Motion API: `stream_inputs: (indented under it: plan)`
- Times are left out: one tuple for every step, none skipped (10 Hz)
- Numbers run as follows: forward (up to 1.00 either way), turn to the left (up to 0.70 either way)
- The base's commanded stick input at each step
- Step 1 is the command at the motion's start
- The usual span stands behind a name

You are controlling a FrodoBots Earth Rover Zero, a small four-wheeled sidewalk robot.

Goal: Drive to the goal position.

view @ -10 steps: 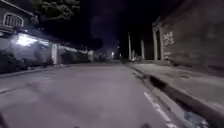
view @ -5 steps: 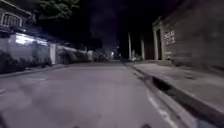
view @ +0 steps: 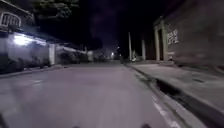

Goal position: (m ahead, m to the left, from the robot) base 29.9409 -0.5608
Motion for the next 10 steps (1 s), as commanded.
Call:
stream_inputs:
  plan:
    - [0.5, 0.0]
    - [0.5, 0.0]
    - [0.5, 0.0]
    - [0.5, 0.0]
    - [0.5, 0.0]
    - [0.5, 0.0]
    - [0.5, 0.0]
    - [0.5, 0.0]
    - [0.5, 0.0]
    - [0.5, 0.0]
